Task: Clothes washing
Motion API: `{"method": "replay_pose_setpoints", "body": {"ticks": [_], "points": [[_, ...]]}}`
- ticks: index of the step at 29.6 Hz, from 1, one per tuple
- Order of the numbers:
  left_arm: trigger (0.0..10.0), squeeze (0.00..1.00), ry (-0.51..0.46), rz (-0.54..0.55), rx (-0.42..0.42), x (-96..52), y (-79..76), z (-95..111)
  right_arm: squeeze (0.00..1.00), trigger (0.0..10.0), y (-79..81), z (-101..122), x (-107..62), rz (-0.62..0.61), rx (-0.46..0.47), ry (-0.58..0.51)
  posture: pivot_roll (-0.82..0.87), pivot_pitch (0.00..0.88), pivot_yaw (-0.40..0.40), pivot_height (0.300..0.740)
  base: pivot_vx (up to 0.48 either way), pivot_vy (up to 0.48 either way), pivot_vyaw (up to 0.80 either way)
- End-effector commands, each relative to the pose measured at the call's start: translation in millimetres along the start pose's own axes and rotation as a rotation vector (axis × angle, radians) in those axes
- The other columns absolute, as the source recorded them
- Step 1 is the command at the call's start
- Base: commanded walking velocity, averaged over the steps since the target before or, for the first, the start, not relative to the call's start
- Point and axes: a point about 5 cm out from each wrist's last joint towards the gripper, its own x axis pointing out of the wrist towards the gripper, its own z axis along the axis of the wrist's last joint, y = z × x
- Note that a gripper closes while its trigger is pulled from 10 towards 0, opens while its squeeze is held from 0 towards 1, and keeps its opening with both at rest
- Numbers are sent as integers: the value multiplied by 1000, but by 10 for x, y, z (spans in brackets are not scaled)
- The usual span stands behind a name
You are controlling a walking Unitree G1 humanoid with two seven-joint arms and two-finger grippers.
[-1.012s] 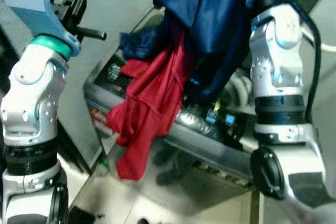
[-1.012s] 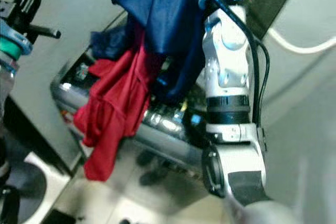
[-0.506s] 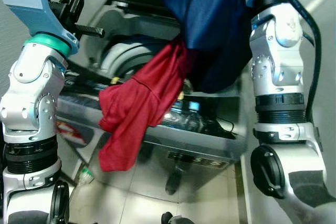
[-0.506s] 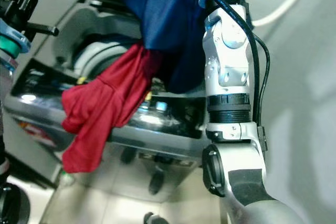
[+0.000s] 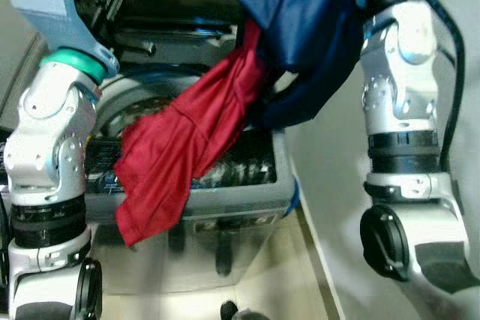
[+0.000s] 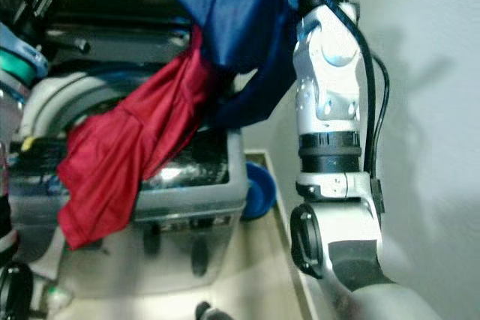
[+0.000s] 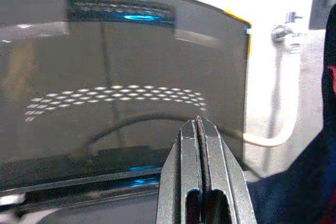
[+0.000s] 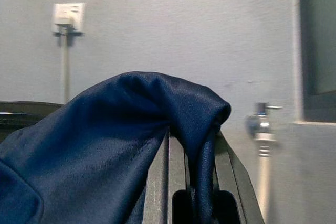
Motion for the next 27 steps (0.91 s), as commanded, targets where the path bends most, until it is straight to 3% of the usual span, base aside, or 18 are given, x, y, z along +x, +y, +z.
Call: {"method": "replay_pose_setpoints", "body": {"ticks": [1,14,27], "points": [[10000,0,0,7,10,-15,17,10,0,10000,25,97,31,13,1,-49,140,34,-15,740,0,274,0],[10000,0,-4,11,-2,-16,17,8,0,10000,63,65,22,33,7,-38,141,26,-18,740,0,480,0],[10000,0,2,0,29,-23,8,-19,0,10000,109,40,10,68,-27,-32,141,24,-20,740,0,0,0]]}}
